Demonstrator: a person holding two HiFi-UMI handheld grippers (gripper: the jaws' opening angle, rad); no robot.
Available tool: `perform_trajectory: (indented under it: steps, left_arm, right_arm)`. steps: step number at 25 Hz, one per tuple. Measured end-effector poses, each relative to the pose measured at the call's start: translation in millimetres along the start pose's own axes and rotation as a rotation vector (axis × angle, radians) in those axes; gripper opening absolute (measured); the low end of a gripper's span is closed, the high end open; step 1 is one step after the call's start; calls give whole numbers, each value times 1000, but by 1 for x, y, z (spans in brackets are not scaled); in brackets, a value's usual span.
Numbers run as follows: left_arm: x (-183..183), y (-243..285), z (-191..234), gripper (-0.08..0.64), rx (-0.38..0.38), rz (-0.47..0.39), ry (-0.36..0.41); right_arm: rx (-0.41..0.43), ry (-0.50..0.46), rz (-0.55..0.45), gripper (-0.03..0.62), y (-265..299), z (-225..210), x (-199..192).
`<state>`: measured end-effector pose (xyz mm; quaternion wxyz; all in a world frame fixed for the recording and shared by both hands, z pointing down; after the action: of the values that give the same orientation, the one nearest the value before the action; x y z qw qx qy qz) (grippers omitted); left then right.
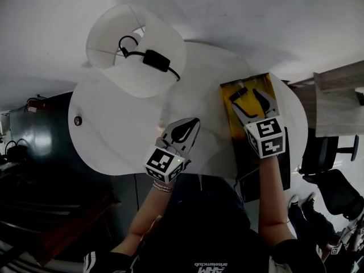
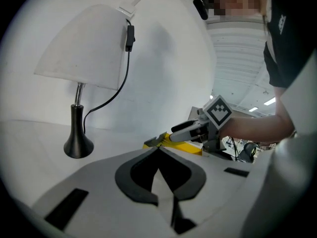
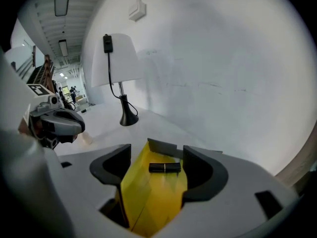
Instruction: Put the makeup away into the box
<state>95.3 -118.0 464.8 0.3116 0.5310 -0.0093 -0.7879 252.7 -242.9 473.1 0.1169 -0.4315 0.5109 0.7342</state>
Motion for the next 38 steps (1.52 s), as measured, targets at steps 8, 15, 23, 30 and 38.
perform_trajectory:
  steps: [8, 15, 23, 30, 38]
  left_arm:
    - [-4, -31, -18, 17, 24, -42, 6]
    - [-16, -62, -23, 17, 68, -71, 7]
    - [-29, -132, -13, 17, 166, -136, -17]
    - [-36, -214, 11, 17, 254, -217, -66]
    - [-49, -309, 26, 17, 364, -315, -80]
  right_arm:
    - [34, -50, -58, 342, -29, 33, 12]
    - [103, -91, -131, 320, -48, 64, 26]
    - [185, -173, -185, 203, -58, 118, 54]
    - [246, -202, -252, 108, -64, 187, 84]
    - [359, -274, -301, 49, -64, 274, 115]
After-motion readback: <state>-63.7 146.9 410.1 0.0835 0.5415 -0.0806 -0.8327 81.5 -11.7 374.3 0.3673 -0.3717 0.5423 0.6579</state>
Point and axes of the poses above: the fingertips, and each gripper's own axes: y forward along the fingers, z to its left, x out of its top, the point moved 5 cm from there along -y, backward along the fingers, and after that the axes turned 10 degrees about -y, right-handed, at the moved point
